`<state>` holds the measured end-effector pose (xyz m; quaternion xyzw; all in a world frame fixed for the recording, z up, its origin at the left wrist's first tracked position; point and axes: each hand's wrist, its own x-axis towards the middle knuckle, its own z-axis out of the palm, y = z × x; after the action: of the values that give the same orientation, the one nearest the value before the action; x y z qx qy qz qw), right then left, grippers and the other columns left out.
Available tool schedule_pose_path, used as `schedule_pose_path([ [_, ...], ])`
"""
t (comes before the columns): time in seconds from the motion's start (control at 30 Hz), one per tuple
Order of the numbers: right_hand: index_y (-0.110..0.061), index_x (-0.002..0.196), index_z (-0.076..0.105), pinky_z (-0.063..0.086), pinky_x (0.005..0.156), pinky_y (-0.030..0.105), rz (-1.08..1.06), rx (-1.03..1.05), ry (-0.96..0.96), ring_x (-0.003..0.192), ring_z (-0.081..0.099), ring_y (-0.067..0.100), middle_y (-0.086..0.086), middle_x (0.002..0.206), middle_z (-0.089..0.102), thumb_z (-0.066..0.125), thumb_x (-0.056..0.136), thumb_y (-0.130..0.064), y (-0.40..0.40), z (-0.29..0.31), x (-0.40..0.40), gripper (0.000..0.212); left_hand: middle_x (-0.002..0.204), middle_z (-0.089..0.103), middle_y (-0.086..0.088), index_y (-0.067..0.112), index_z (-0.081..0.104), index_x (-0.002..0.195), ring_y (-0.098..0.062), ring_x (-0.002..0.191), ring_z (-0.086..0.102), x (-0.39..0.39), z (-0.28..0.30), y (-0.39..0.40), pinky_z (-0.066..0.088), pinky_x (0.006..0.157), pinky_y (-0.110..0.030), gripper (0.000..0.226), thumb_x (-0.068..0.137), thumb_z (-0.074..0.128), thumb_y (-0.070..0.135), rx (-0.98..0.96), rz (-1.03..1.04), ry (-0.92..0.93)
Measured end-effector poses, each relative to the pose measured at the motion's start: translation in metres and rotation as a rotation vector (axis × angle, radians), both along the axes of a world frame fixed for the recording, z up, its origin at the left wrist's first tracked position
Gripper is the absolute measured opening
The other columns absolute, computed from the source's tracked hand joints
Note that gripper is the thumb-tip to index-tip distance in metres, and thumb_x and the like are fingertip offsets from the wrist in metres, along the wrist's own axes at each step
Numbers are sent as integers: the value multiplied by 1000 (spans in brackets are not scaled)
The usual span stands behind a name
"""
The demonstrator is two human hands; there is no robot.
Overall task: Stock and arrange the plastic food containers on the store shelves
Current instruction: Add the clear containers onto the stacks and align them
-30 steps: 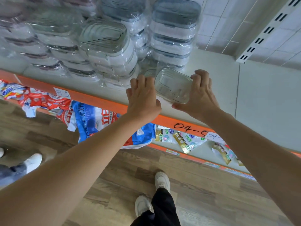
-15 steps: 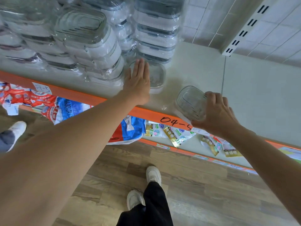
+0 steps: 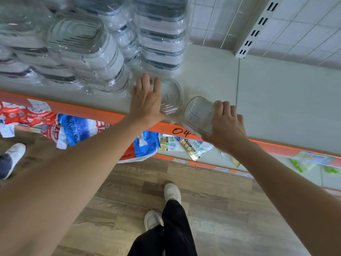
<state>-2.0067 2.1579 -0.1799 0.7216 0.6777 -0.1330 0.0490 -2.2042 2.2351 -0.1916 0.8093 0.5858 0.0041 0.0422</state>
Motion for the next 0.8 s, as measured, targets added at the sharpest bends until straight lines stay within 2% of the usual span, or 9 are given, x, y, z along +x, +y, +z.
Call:
schedule_pose_path([
  [0.13, -5, 124, 30, 36, 94, 34, -62, -50, 96, 115, 36, 26, 9, 122, 34, 79, 64, -34, -16, 3, -6, 83, 133, 37, -12, 5, 35, 130, -29, 125, 33, -5, 12, -16, 28, 100, -37, 90, 61, 82, 39, 22, -79, 11],
  [0.23, -7, 122, 32, 35, 94, 33, 5, -65, 80, 115, 38, 26, 7, 122, 36, 79, 64, -31, -32, 10, -10, 79, 130, 43, -9, 5, 37, 129, -26, 122, 38, -14, 23, -32, 29, 97, -36, 88, 61, 81, 42, 26, -140, 53],
  [0.4, -6, 134, 25, 23, 109, 30, 158, -25, 81, 135, 25, 24, 9, 143, 26, 77, 68, -24, -56, 33, -29, 86, 128, 46, -8, 6, 40, 126, -26, 120, 41, -48, 50, -61, 31, 96, -36, 85, 60, 80, 40, 23, -172, 89],
  [0.5, -7, 136, 25, 16, 111, 27, 265, 23, 77, 137, 21, 22, 8, 146, 25, 74, 70, -25, -62, 58, -44, 84, 131, 45, -7, 7, 39, 128, -25, 122, 39, -77, 76, -79, 30, 98, -36, 86, 59, 79, 41, 31, -167, 105],
  [0.67, -8, 136, 25, 17, 110, 28, 357, 54, 93, 133, 24, 24, 7, 141, 28, 76, 70, -31, -75, 112, -78, 87, 132, 43, -9, 5, 38, 134, -26, 123, 36, -122, 132, -119, 26, 97, -37, 94, 58, 78, 42, 77, -141, 106],
  [0.8, -8, 135, 27, 21, 107, 29, 432, 138, 92, 129, 26, 24, 7, 137, 30, 72, 69, -28, -83, 161, -96, 82, 134, 40, -12, 3, 37, 134, -27, 123, 35, -146, 180, -136, 25, 97, -38, 95, 58, 78, 43, 131, -106, 114],
])
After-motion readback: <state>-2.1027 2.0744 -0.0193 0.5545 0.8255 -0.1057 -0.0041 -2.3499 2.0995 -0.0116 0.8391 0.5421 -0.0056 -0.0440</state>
